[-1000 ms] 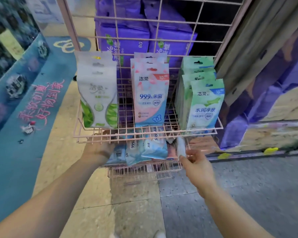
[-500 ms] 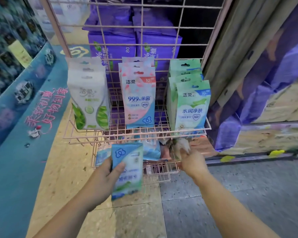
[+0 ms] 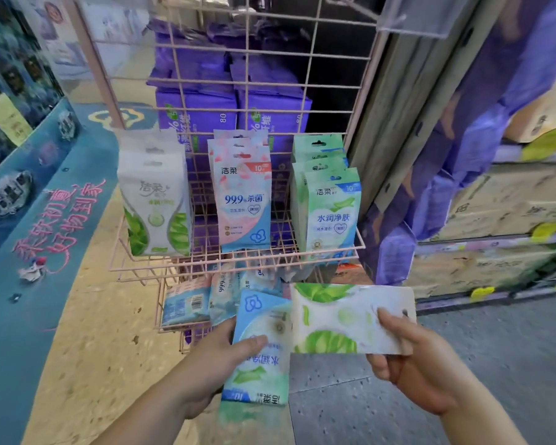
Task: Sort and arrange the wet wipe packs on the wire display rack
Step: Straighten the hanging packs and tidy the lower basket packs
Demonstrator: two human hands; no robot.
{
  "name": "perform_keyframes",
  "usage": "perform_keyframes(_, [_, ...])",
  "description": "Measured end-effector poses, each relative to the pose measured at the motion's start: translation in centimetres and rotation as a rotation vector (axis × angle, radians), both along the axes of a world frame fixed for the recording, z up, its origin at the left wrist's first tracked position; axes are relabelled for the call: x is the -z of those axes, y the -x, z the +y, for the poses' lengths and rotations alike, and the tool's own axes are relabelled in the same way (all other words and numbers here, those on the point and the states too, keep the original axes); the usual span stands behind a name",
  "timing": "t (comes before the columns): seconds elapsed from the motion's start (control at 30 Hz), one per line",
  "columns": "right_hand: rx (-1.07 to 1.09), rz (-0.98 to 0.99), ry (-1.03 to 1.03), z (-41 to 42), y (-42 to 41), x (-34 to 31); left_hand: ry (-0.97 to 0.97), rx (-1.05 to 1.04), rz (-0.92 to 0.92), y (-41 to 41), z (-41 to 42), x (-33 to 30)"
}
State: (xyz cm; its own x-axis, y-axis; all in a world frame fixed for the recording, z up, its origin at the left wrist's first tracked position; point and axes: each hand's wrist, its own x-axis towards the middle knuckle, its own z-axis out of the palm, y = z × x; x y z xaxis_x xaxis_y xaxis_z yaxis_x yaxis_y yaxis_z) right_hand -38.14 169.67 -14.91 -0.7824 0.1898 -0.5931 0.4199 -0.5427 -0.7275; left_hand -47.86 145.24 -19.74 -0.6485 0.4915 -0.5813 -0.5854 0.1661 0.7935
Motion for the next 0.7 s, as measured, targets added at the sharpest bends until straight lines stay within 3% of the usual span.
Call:
perform_keyframes(0.07, [-0.094,0.063,0.051,-1.6,0.7,-1.0,0.013,-0.053,0.016,-0.3,-0.7,-1.4])
perform_keyframes(0.17, [-0.265,0.153,-0.061,-4.1,2.8,-2.5,-0.052,-0.106,0.073,-0.4,-2.4,-2.3])
perform_keyframes(0.27, [-0.283,0.22,-0.153,-5.8,5.3,-4.0,-0.157,-0.176,0.14,-0.1,-4.7,-3.5])
perform_keyframes(0.37, [-0.276,0.331,-0.086,-8.7,7.2,-5.1,-0.136,-0.246,0.228,0.0,-7.0,-4.8])
perform_keyframes(0.5, [-0.414,0.409,-0.441,-14.2,8.9,-6.7,-0.004,-0.462,0.287,-0.4,-9.5,-5.1])
perform_keyframes(0.7, [-0.38,0.495,-0.834,-16.5,16.8,-6.7,0.019,-0.729,0.278,-0.6,-13.6,-6.9])
